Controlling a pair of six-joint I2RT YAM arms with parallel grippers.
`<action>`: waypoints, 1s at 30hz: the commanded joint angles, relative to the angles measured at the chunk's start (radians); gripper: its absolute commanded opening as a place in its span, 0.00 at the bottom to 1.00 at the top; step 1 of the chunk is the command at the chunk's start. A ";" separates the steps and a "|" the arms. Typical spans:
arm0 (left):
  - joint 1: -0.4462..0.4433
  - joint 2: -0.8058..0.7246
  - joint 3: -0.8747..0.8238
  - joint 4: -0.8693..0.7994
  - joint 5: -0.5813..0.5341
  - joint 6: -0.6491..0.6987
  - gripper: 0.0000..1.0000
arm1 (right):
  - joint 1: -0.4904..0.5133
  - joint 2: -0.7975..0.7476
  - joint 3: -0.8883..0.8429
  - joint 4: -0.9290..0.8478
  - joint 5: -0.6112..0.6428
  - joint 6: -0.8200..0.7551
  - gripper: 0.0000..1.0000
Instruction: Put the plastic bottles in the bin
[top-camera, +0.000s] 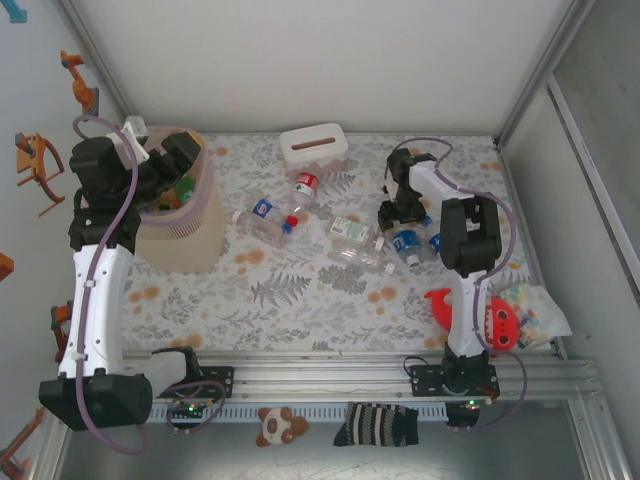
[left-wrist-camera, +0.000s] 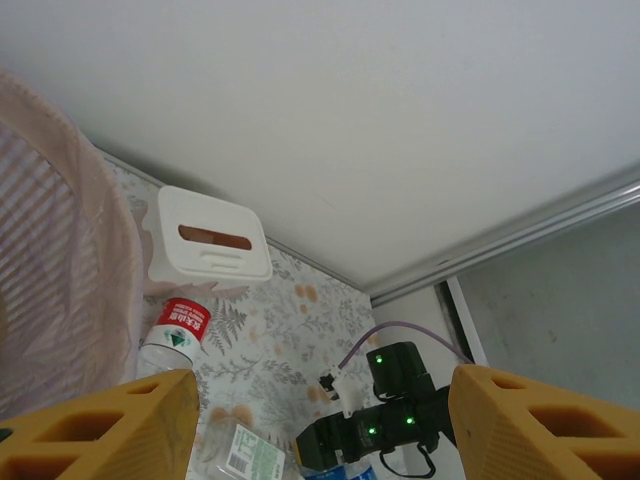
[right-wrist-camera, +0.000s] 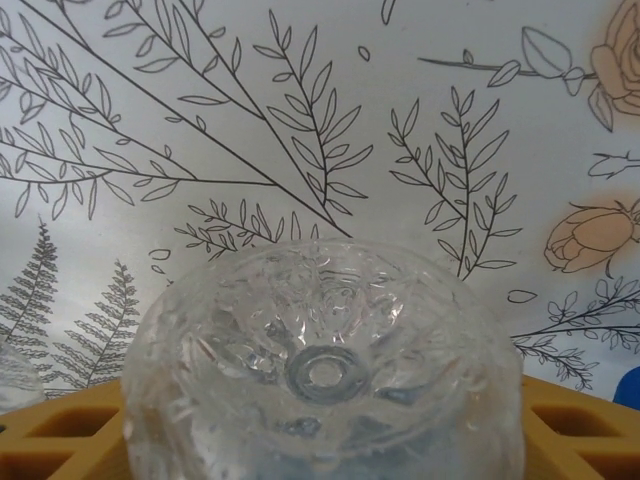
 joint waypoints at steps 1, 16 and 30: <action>-0.011 -0.018 -0.008 0.022 0.005 0.008 0.66 | -0.008 -0.028 0.015 -0.006 0.008 0.018 0.62; -0.156 -0.007 -0.029 0.179 0.102 0.103 0.66 | -0.008 -0.391 -0.053 0.042 -0.121 0.100 0.51; -0.456 0.125 0.003 0.307 0.129 0.266 0.76 | 0.000 -0.774 -0.169 0.409 -0.505 0.378 0.50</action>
